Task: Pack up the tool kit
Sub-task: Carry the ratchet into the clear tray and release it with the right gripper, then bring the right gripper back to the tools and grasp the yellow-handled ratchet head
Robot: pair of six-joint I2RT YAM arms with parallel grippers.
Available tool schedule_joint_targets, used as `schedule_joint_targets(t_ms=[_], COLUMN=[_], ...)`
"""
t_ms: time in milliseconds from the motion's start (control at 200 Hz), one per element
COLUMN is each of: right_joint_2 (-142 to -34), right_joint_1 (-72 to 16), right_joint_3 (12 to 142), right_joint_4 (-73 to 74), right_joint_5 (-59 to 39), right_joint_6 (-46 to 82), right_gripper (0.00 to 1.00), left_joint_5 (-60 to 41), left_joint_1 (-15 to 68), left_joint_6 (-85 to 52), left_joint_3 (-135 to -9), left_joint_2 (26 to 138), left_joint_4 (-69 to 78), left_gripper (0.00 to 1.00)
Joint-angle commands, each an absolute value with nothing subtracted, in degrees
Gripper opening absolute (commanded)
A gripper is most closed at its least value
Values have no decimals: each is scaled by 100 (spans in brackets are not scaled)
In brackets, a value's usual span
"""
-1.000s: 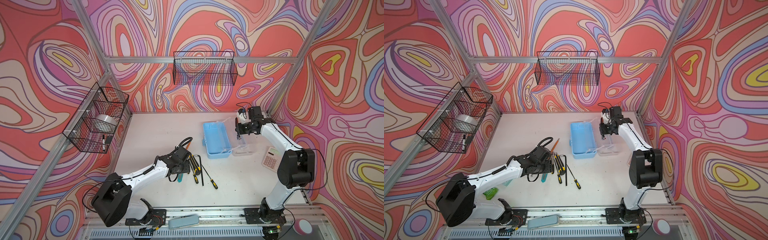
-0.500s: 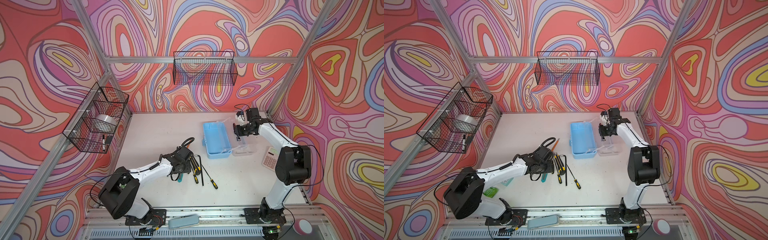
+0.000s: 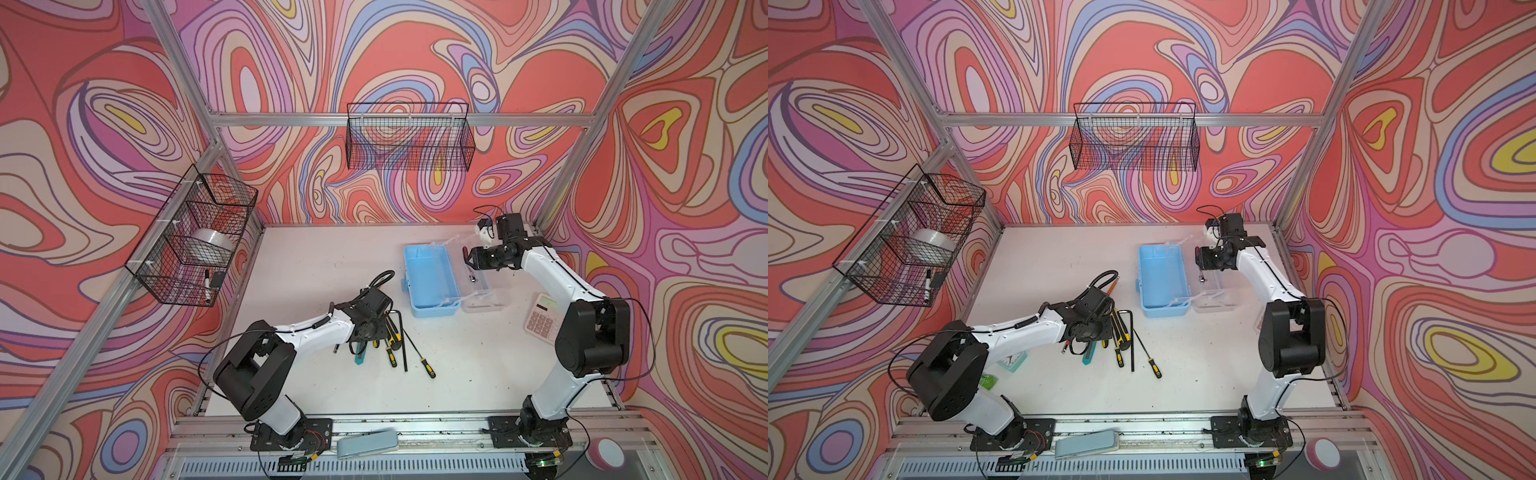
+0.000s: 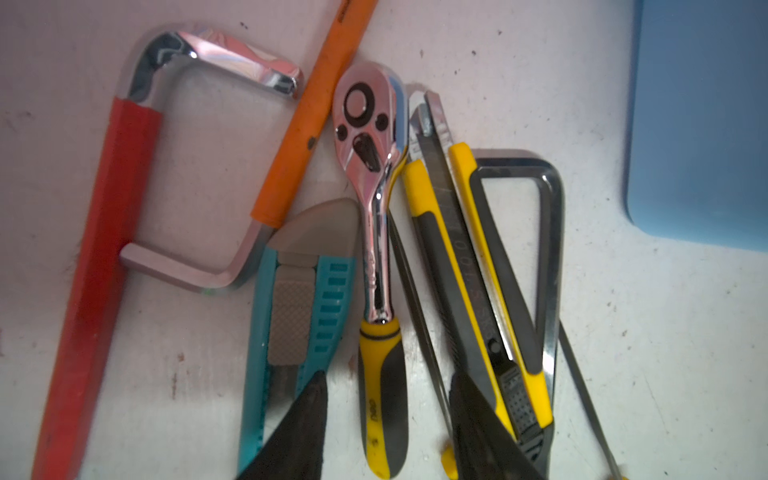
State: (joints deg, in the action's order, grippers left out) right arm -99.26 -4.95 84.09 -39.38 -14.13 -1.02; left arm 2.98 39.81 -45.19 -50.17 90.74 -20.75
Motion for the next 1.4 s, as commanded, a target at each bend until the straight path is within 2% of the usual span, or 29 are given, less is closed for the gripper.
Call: schedule_joint_targets(t_ms=[0,240,501,741,851,981,1096,1392], right_joint_2=[-9572,-9172,-9037,-8861,-8768,-8568,-8394,-8847], right_joint_1=[-519,-521,-522,-519,-525,-556,-826,-2038], right_joint_3=[8337,8187,8062,8025,7872,7362,6856,6635], right_joint_4=[-3833,-3728,-3779,-3747,-3574,-2886,-2250,-1995], right_joint_5=[-1317,-1253,-1359,-1468,-1994,-2878,-3095,-2489], right_joint_6=[59,158,197,323,585,1287,1808,2244], right_gripper=[55,61,62,62,55,52,51,48], left_joint_5=[306,264,316,272,220,237,290,322], left_joint_1=[3981,3964,3948,3951,3953,3948,3955,3955], left_joint_6=[-4649,-4641,-4641,-4599,-4537,-4507,-4509,-4590], left_joint_3=[-5124,-5161,-5148,-5022,-4973,-4964,-4962,-4915], left_joint_2=[9260,9524,9718,9649,9488,9230,9021,8975], left_joint_4=[-2033,-1949,-1901,-1847,-1793,-1772,-1826,-1868], left_gripper=[42,30,28,8,0,0,0,0])
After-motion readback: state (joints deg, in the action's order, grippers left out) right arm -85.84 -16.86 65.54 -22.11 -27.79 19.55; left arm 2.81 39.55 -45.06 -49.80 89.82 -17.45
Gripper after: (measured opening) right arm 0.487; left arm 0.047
